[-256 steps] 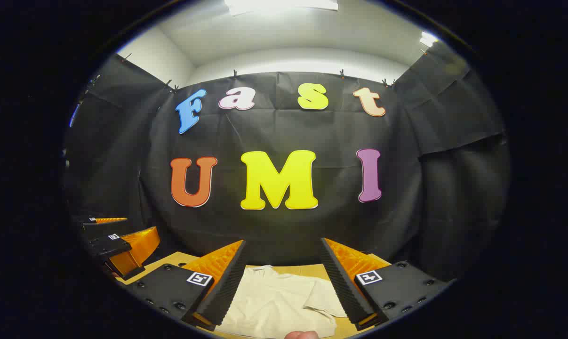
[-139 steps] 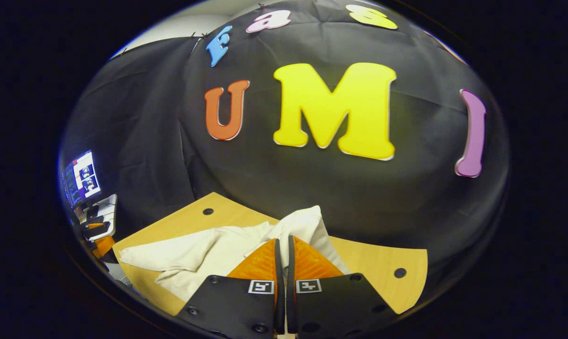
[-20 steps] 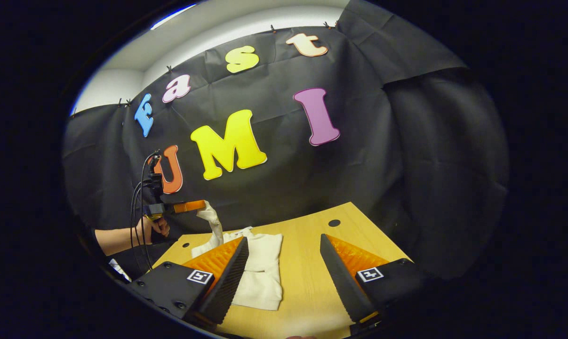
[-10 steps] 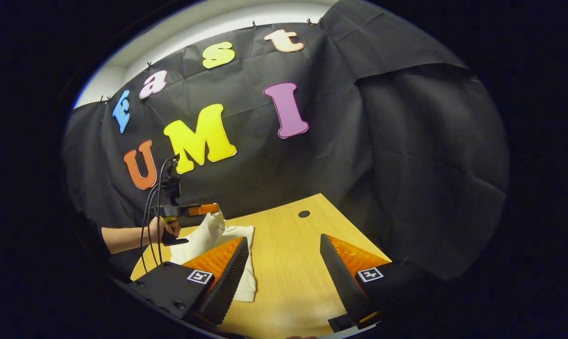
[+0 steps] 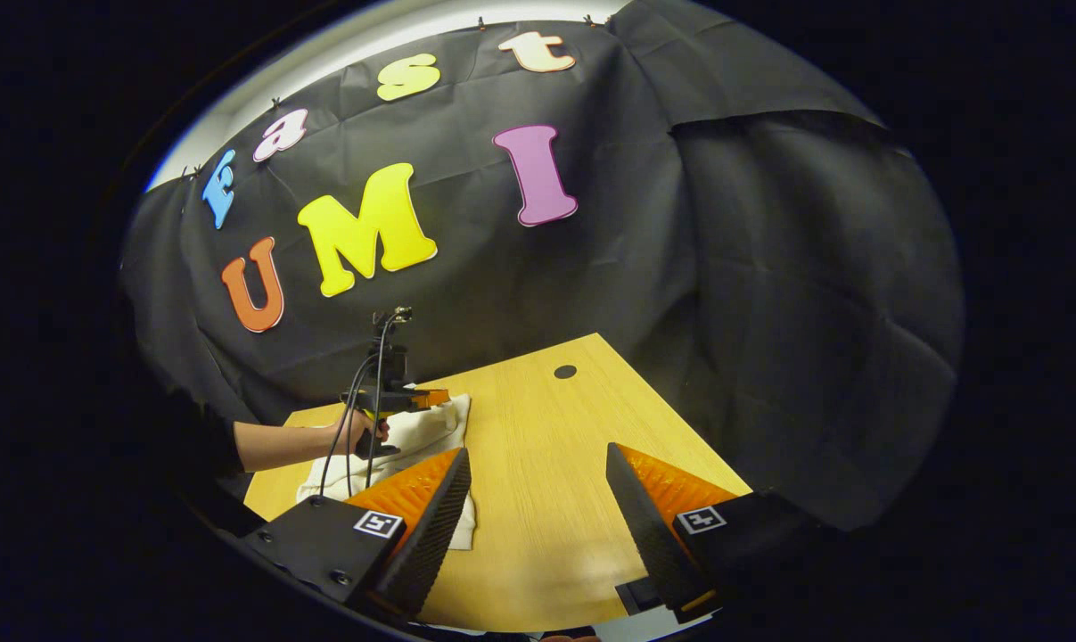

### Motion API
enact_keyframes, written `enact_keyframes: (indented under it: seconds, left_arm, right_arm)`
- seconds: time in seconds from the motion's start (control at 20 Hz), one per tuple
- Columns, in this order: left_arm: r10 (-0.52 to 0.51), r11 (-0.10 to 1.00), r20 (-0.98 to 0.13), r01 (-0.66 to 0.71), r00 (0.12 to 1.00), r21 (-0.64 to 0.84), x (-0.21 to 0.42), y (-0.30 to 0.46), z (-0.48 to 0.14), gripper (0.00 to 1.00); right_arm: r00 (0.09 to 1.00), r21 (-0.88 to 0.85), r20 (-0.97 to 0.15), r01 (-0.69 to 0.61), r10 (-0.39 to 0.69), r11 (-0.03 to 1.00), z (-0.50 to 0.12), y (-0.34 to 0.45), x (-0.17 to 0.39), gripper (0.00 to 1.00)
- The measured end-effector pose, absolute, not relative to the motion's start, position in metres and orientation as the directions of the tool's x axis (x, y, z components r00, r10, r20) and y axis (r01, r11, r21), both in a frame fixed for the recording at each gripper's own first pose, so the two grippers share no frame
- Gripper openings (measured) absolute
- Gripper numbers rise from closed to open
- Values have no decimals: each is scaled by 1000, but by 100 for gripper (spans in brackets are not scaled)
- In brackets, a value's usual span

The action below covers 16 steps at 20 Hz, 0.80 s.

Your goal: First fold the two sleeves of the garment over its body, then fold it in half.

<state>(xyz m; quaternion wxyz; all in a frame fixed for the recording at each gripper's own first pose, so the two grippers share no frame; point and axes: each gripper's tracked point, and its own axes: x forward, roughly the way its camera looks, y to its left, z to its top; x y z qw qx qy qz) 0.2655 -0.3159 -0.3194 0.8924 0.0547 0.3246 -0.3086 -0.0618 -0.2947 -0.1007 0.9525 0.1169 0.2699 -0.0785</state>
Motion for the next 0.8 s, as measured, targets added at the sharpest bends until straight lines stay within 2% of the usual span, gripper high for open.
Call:
enact_keyframes:
  seconds: [0.15, 0.2, 0.25, 0.3, 0.35, 0.4, 0.45, 0.55, 0.6, 0.65, 0.8]
  left_arm:
    - [-491, 823, -613, 561, 619, -92, 262, -311, -323, 14]
    - [-487, 830, -607, 550, 628, -95, 259, -308, -317, 26]
    - [-485, 836, -588, 540, 647, -96, 257, -305, -309, 43]
    - [-476, 848, -569, 521, 671, -96, 256, -298, -299, 76]
    - [-468, 859, -555, 501, 688, -103, 249, -289, -289, 82]
    - [-461, 869, -535, 482, 708, -111, 244, -280, -276, 95]
    - [-446, 882, -507, 459, 738, -109, 240, -268, -260, 84]
    - [-409, 907, -459, 406, 789, -111, 231, -243, -229, 86]
    - [-388, 919, -434, 378, 813, -112, 226, -231, -212, 95]
    - [-368, 928, -411, 356, 834, -111, 219, -219, -195, 86]
    - [-310, 950, -351, 297, 884, -93, 190, -185, -144, 87]
  right_arm:
    - [847, 175, -528, 182, -64, 968, -98, -285, -56, 95]
    - [850, 170, -525, 164, -52, 972, -97, -279, -51, 95]
    - [854, 169, -519, 143, -35, 975, -96, -273, -47, 95]
    - [858, 167, -513, 125, -22, 978, -94, -267, -43, 95]
    - [864, 160, -503, 107, -12, 981, -93, -262, -39, 95]
    - [870, 146, -493, 91, -8, 985, -90, -257, -34, 95]
    - [877, 124, -481, 73, -5, 990, -88, -251, -29, 95]
    - [896, 70, -444, 37, -3, 997, -77, -238, -18, 95]
    - [905, 55, -425, 18, 7, 998, -71, -228, -13, 95]
    - [913, 51, -407, -2, 22, 999, -65, -219, -9, 95]
    - [924, 53, -375, -55, 71, 997, -57, -190, 5, 95]
